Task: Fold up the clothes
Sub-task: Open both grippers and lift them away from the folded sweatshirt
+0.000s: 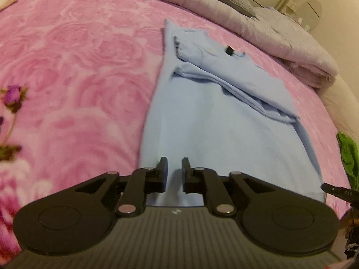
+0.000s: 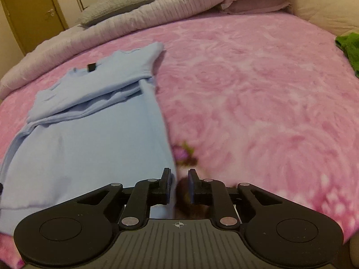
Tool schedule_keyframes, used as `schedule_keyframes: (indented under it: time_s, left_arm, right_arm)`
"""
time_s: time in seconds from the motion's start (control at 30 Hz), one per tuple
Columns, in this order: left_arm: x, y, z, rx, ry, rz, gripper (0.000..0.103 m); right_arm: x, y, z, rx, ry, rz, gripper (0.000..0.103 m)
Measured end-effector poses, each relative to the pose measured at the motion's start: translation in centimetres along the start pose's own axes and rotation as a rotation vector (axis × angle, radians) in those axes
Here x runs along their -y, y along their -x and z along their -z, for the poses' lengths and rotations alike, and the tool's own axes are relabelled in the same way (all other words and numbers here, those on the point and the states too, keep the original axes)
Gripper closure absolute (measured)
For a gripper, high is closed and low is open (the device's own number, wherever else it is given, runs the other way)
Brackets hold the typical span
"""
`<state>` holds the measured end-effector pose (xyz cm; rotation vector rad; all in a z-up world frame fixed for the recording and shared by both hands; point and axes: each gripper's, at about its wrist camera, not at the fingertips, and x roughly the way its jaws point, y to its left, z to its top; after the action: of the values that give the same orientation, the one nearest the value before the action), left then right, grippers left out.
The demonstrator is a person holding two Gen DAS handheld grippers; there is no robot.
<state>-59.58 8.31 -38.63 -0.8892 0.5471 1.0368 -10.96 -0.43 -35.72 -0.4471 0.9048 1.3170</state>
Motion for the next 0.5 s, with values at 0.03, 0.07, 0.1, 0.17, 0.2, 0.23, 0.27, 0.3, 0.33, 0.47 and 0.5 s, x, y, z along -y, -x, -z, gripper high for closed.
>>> schedule_keyframes:
  time_s: [0.03,0.07,0.1,0.17,0.2,0.23,0.27,0.3,0.33,0.47,0.5]
  left_arm:
    - [0.4,0.0,0.5,-0.013,-0.016,-0.008,0.089]
    - [0.7,-0.2,1.0,-0.029,-0.033,-0.02,0.089]
    - [1.1,0.0,1.4,-0.034,-0.052,-0.035,0.088]
    - [2.1,0.7,2.2,-0.03,-0.091,-0.069,0.088]
    - [2.5,1.2,2.5,-0.032,-0.104,-0.084,0.088]
    - [2.9,1.6,2.8,-0.041,-0.108,-0.096,0.088]
    - [3.2,2.0,3.0,-0.052,-0.11,-0.108,0.088]
    - [3.5,2.4,3.3,-0.059,-0.116,-0.121,0.088]
    - [4.0,2.9,3.6,-0.057,-0.13,-0.135,0.088]
    - [6.2,4.9,4.8,-0.046,-0.178,-0.158,0.086]
    - [6.8,5.4,5.1,-0.043,-0.191,-0.154,0.085]
  right_arm:
    - [-0.3,0.2,0.5,-0.009,0.008,-0.01,0.086]
    - [-0.7,0.4,1.2,-0.01,0.02,-0.002,0.079]
    - [-0.9,0.5,1.8,-0.017,0.033,0.01,0.079]
    - [-0.7,0.8,2.6,-0.04,0.009,0.009,0.079]
    - [-0.4,1.1,3.0,-0.048,-0.016,0.005,0.079]
    - [-0.1,1.6,3.1,-0.061,-0.046,0.006,0.079]
    - [0.2,2.1,3.3,-0.074,-0.07,0.01,0.079]
    - [0.2,2.8,3.5,-0.078,-0.075,0.025,0.079]
    - [0.0,3.5,3.7,-0.07,-0.069,0.038,0.079]
    - [-1.2,6.6,4.3,-0.015,-0.066,0.028,0.079]
    - [-1.7,7.2,4.5,-0.006,-0.062,0.006,0.079]
